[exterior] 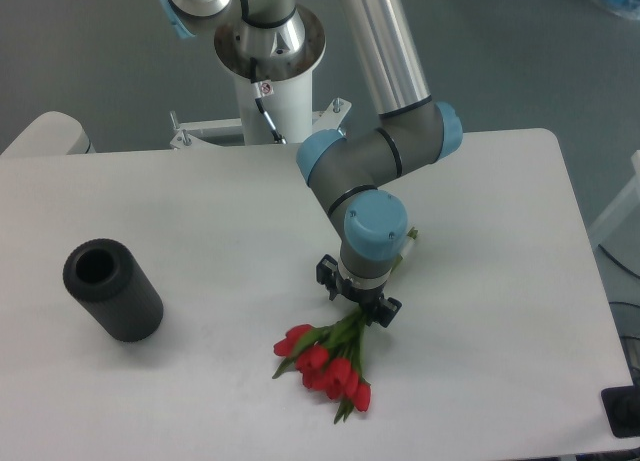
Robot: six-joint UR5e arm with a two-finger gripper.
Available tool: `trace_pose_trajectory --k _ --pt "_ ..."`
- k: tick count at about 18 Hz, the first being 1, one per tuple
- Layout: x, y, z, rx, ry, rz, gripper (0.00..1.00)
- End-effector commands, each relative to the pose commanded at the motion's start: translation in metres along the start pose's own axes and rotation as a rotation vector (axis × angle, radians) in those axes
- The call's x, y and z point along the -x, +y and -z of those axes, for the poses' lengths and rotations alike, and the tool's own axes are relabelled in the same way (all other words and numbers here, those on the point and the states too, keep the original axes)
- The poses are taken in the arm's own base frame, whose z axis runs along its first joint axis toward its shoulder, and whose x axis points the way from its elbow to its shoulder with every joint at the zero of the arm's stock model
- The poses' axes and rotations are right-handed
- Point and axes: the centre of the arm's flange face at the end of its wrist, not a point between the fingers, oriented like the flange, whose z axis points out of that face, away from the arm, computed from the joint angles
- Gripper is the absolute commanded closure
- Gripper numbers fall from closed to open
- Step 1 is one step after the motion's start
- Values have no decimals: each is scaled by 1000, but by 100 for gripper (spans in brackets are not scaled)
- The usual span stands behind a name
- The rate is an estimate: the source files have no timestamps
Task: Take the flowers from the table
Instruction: 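Close the gripper on the tulip stems near the twine, then lift the held tulip bouquet up off the table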
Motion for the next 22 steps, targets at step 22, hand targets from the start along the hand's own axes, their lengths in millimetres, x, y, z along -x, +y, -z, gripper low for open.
trace_pose_trajectory --k 22 --pt "67 -11 90 31 32 -157 100"
